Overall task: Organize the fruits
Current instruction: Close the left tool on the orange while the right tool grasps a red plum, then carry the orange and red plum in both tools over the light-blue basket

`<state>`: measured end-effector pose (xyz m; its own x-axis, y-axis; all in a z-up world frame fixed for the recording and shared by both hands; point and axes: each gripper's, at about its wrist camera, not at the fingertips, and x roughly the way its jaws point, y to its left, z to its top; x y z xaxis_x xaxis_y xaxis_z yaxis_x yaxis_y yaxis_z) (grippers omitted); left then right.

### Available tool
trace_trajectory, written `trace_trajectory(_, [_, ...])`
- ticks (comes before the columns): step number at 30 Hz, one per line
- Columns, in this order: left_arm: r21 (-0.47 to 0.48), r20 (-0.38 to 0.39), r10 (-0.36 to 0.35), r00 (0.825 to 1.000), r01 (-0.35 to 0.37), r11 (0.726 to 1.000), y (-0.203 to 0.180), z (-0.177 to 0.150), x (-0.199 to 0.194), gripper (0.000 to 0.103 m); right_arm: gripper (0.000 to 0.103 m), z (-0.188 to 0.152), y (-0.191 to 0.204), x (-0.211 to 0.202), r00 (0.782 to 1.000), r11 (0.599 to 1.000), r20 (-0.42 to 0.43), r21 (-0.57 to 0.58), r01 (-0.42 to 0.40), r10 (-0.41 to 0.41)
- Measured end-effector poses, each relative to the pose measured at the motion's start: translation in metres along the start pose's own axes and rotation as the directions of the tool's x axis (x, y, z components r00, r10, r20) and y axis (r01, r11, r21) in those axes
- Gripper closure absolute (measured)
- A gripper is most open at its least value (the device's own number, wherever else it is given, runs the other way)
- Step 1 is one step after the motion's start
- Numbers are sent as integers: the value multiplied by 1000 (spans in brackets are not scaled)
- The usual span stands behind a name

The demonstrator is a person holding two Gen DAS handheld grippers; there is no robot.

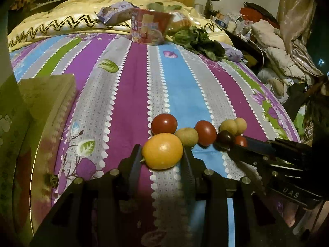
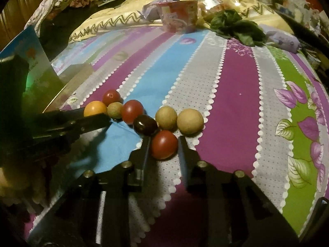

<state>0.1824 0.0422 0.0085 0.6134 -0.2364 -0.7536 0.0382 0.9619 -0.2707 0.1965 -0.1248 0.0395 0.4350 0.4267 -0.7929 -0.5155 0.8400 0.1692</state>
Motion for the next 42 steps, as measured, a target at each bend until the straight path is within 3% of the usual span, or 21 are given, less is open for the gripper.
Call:
trace_trajectory(5, [6,4,18,1000,-18,1000,-2,0,-3,63,77,-4,-2,-11,999,999,29,44,30,-32])
trace_trajectory(10, [2,1,46,999,-46,999,-13,-5,-28,63,77,-19,0,-52,985,977,31,137,164,-170])
trace_trajectory(14, [65,32,62,998,-64,996,-38,-15,-80,63,77,-44,2,-110,962,938,42,237,254,-271])
trace_trajectory(20, [80,34,61,998,-64,995,-50,-35,-161,63,77,-73,15,-180,940,909,67,287,304,-335])
trace_trajectory(26, [86,81,77,994,-84,993,-52,-47,-232,63,77,-76,47,-222,933,915,108,265,305,-343])
trace_trajectory(33, [71,151,102,983,-113,991,-42,-48,-295,63,77,-63,92,-237,936,932,148,230,281,-319])
trace_trajectory(42, [-31,216,184,959,-182,983,16,-45,-357,63,77,-40,157,-242,950,959,174,157,234,-260])
